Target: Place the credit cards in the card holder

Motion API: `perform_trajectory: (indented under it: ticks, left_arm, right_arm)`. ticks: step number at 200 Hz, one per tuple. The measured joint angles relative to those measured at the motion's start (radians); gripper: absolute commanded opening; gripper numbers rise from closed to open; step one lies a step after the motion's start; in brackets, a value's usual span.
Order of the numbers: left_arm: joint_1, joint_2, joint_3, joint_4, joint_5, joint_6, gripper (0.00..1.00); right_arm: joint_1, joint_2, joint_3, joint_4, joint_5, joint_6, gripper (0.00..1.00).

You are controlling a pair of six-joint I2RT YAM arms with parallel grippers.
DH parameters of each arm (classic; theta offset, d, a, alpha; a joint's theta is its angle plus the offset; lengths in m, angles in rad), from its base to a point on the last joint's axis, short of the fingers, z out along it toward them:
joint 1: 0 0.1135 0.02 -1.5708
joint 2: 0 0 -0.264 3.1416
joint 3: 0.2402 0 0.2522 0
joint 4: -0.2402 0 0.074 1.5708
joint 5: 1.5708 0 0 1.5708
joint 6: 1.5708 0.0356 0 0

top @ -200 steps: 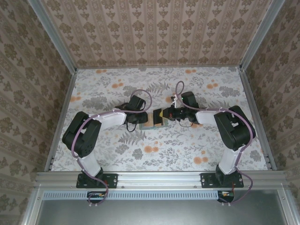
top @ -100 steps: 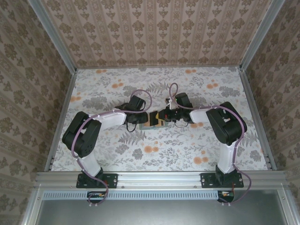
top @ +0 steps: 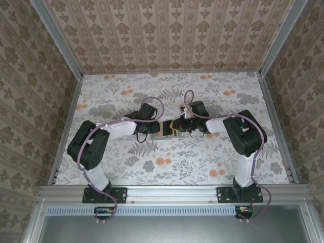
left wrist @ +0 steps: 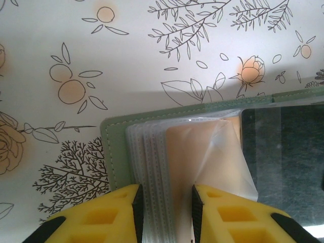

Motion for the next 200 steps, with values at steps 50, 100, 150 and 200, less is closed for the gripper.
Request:
perform_trajectory:
  ticks: [50, 100, 150, 200]
  left_arm:
    - [0.000, 0.000, 0.000, 0.000, 0.002, 0.000, 0.31]
    - [0.000, 0.000, 0.000, 0.000, 0.002, 0.000, 0.31]
    - [0.000, 0.000, 0.000, 0.000, 0.002, 0.000, 0.32]
    - [0.000, 0.000, 0.000, -0.001, 0.005, 0.000, 0.33]
  right_arm:
    - [-0.006, 0.011, 0.030, 0.003, 0.007, 0.002, 0.00]
    - [-0.008, 0.049, 0.044, 0.025, 0.006, 0.009, 0.00]
    - [-0.005, 0.050, 0.044, 0.029, 0.007, 0.001, 0.00]
    - [0.026, 0.015, 0.012, 0.028, 0.017, -0.003, 0.00]
